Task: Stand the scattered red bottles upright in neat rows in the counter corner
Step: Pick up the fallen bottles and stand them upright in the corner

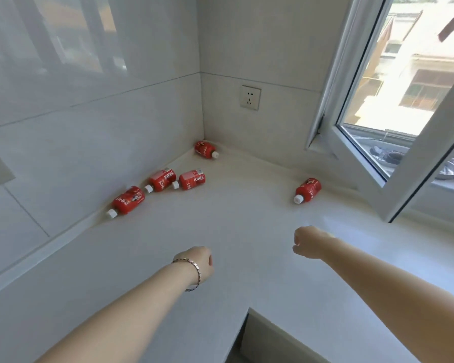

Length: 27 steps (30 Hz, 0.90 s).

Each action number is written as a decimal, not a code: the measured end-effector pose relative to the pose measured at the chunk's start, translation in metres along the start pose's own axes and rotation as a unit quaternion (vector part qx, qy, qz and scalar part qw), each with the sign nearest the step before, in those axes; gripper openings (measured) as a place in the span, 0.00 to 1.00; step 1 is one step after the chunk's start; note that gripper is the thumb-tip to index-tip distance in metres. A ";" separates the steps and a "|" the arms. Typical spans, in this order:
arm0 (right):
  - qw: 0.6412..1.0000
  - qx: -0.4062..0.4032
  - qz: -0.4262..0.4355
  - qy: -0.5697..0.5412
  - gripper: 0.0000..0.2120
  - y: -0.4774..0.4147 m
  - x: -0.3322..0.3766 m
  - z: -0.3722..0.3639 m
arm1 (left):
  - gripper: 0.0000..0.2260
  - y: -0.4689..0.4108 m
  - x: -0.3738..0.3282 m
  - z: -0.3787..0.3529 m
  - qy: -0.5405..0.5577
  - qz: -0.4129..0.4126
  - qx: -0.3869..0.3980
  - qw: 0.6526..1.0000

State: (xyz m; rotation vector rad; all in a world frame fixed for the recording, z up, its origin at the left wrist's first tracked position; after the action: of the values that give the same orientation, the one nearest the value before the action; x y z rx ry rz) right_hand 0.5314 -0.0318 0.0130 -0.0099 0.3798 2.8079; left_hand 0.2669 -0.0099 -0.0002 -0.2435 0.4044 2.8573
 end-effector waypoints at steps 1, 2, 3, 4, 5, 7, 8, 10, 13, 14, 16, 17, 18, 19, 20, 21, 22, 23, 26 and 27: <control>1.000 -0.002 -0.005 0.000 0.16 -0.009 -0.004 0.001 | 0.09 -0.011 -0.002 0.002 -0.008 -0.010 0.002 1.000; 1.000 -0.007 -0.011 -0.001 0.16 -0.020 -0.008 0.003 | 0.08 -0.023 -0.005 0.006 -0.016 -0.020 0.000 1.000; 1.000 -0.014 -0.016 -0.004 0.16 -0.031 -0.014 0.004 | 0.08 -0.036 -0.008 0.008 -0.024 -0.028 -0.001 0.999; 1.000 -0.022 -0.020 -0.008 0.16 -0.043 -0.019 0.006 | 0.10 -0.049 -0.012 0.011 -0.031 -0.033 -0.002 0.999; 0.999 -0.031 -0.025 -0.014 0.17 -0.054 -0.024 0.008 | 0.11 -0.061 -0.015 0.012 -0.035 -0.036 -0.001 0.999; 0.997 -0.059 -0.036 -0.029 0.18 -0.078 -0.035 0.010 | 0.11 -0.088 -0.020 0.011 -0.029 -0.039 0.007 0.999; 0.996 -0.071 -0.040 -0.031 0.19 -0.093 -0.040 0.010 | 0.10 -0.102 -0.022 0.009 -0.022 -0.038 0.013 0.999; 0.994 -0.087 -0.051 -0.029 0.22 -0.124 -0.049 0.007 | 0.07 -0.132 -0.024 0.003 -0.011 -0.035 0.023 0.999; 0.993 -0.109 -0.043 -0.025 0.25 -0.177 -0.058 0.001 | 0.05 -0.170 -0.022 -0.008 0.013 -0.010 0.026 1.000; 0.993 -0.116 -0.035 -0.011 0.24 -0.194 -0.059 -0.001 | 0.04 -0.182 -0.021 -0.011 0.026 0.001 0.027 0.999; 0.993 -0.109 -0.011 0.042 0.22 -0.223 -0.059 -0.006 | 0.09 -0.203 -0.018 -0.017 0.034 0.021 0.033 0.999; 0.992 -0.104 0.009 0.071 0.22 -0.234 -0.057 -0.009 | 0.11 -0.211 -0.015 -0.020 0.031 0.030 0.040 0.998; 0.989 -0.103 0.035 0.097 0.23 -0.246 -0.055 -0.014 | 0.12 -0.219 -0.013 -0.022 0.035 0.040 0.048 0.997; 0.986 -0.101 0.068 0.118 0.24 -0.257 -0.053 -0.020 | 0.12 -0.225 -0.012 -0.025 0.042 0.047 0.054 0.997; 0.981 -0.089 0.097 0.139 0.24 -0.265 -0.052 -0.028 | 0.12 -0.230 -0.011 -0.026 0.048 0.055 0.060 0.996; 0.975 -0.078 0.121 0.168 0.23 -0.272 -0.053 -0.038 | 0.11 -0.234 -0.010 -0.028 0.053 0.062 0.067 0.994; 0.967 -0.078 0.138 0.201 0.21 -0.279 -0.055 -0.046 | 0.10 -0.239 -0.008 -0.029 0.060 0.069 0.073 0.993; 0.962 -0.072 0.145 0.221 0.19 -0.283 -0.056 -0.049 | 0.10 -0.244 -0.005 -0.030 0.068 0.077 0.075 0.992; 0.967 -0.057 0.134 0.207 0.17 -0.299 -0.060 -0.047 | 0.11 -0.254 0.006 -0.029 0.094 0.098 0.072 0.988; 0.973 -0.066 0.129 0.180 0.16 -0.307 -0.060 -0.045 | 0.11 -0.257 0.009 -0.029 0.102 0.101 0.071 0.987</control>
State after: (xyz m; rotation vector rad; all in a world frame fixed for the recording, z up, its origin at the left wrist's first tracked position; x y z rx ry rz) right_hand 0.6792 0.2200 -0.1070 -0.5425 0.2900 3.0837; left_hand 0.3297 0.2232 -0.0938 -0.4981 0.7079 2.9921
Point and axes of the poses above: each hand's wrist, its own y-axis away from the middle knuckle, its own z-axis out of the back of the hand, x = y × z, the point moved 7 cm from there along -y, towards the middle knuckle, and after that the axes turned 12 degrees about -x, right-handed, at the moved point
